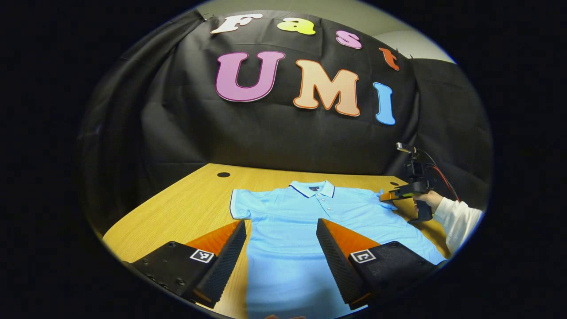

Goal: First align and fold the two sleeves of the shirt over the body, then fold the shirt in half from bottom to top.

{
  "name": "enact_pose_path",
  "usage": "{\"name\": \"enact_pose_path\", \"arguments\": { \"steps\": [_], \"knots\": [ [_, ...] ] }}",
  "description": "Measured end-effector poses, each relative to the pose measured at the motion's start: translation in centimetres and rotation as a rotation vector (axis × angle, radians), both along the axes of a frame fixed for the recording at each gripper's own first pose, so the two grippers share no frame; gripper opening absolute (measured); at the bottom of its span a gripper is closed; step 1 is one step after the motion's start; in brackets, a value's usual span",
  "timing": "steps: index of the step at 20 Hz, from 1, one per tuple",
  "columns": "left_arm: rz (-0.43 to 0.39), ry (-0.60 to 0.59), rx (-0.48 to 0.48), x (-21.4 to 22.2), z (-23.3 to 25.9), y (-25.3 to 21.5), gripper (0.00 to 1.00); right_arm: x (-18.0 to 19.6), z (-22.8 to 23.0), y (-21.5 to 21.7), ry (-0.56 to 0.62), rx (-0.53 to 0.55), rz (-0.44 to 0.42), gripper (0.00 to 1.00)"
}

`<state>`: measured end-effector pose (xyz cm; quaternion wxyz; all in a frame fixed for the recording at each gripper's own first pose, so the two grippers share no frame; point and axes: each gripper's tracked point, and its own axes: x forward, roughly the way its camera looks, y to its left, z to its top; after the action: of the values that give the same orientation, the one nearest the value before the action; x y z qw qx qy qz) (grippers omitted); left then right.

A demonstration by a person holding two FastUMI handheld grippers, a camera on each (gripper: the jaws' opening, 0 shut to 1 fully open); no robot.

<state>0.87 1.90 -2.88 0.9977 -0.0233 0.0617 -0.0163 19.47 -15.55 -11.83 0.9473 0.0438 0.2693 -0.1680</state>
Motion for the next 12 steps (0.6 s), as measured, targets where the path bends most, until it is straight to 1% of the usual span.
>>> {"name": "enact_pose_path", "arguments": {
  "steps": [1,3,6,9,10,12],
  "knots": [
    [0.001,0.002,-0.002,0.0,0.0,0.0,0.95,-0.1,0.1,0.2,0.002,0.003,0.001,0.02],
    [-0.003,0.007,-0.005,0.0,-0.1,0.0,0.95,-0.1,0.9,0.6,-0.015,-0.017,0.012,0.02],
    [-0.007,0.014,-0.013,0.1,-0.4,0.0,0.95,0.5,4.0,2.4,-0.102,-0.036,0.035,0.02],
    [-0.007,0.025,-0.020,0.1,-0.6,0.0,0.95,1.4,7.3,5.1,-0.201,0.002,0.069,0.02],
    [-0.009,0.028,-0.023,0.1,-0.7,0.0,0.95,1.4,7.8,6.2,-0.220,0.009,0.091,0.01],
    [-0.022,0.037,-0.025,0.2,-1.0,-0.3,0.95,1.5,8.4,9.6,-0.246,0.022,0.159,0.02]
  ]
}}
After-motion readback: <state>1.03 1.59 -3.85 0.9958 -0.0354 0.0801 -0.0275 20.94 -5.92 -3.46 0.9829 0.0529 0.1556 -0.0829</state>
